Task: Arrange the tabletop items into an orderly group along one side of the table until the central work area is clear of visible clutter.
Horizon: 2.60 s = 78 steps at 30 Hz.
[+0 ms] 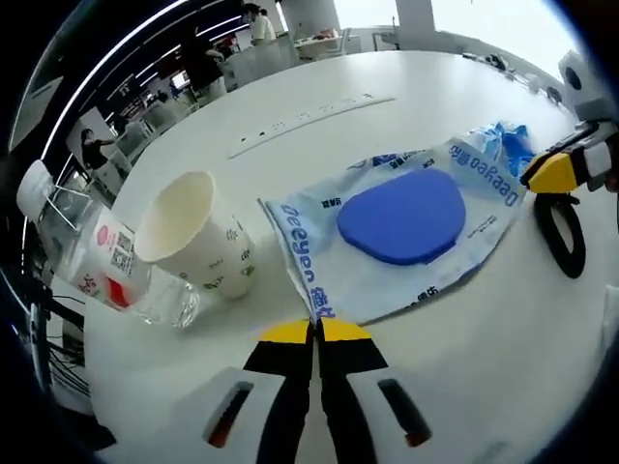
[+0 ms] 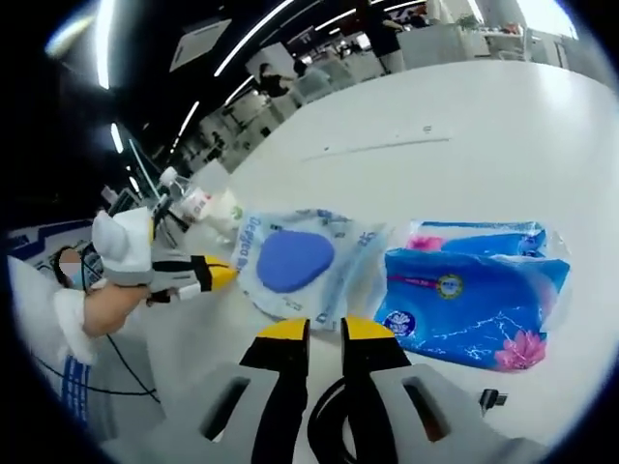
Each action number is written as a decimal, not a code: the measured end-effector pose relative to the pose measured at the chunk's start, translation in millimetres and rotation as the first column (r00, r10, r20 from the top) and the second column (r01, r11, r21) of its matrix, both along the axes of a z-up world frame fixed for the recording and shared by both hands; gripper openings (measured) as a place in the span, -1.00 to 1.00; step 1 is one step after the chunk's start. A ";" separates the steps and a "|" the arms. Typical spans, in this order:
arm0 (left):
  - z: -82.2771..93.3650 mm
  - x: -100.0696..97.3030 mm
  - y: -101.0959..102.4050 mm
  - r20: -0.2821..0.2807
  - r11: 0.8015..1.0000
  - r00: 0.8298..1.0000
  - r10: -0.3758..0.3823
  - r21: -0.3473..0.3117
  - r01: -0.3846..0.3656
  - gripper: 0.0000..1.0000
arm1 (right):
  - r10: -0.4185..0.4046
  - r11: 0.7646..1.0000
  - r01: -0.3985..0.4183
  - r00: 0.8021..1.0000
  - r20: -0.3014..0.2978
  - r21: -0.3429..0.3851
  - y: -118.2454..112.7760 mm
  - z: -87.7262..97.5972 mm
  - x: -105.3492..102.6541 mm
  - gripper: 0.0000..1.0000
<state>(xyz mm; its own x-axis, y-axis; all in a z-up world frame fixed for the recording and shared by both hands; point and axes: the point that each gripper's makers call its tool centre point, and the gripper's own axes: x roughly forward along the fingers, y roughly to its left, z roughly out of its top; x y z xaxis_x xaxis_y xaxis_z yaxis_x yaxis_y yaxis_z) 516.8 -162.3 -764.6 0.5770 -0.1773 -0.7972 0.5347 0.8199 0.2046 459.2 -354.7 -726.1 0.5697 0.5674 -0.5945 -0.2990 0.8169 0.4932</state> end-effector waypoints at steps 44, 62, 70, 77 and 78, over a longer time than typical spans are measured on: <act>52.9 -45.1 19.8 0.145 0.968 0.982 0.125 -0.235 -0.088 0.66 | 0.056 0.991 -0.041 0.991 0.118 -0.128 -32.5 37.3 -86.3 0.52; 77.8 -77.8 59.1 0.144 0.948 0.984 0.101 -0.316 -0.051 0.97 | -0.065 0.986 0.077 0.994 0.083 -0.148 -65.4 31.1 -136.0 0.86; 92.7 -77.5 84.8 0.169 0.935 0.980 0.110 -0.351 -0.044 1.00 | -0.099 0.979 0.107 0.994 0.053 -0.173 -71.8 29.4 -145.5 0.96; 103.4 -81.4 94.1 0.164 0.927 0.985 0.049 -0.376 0.016 1.00 | -0.142 0.975 0.145 0.989 0.028 -0.169 -73.5 29.8 -150.5 0.98; 104.1 -81.9 95.2 0.164 0.927 0.986 0.043 -0.375 0.022 1.00 | -0.142 0.975 0.144 0.990 0.025 -0.170 -72.7 29.7 -150.9 0.98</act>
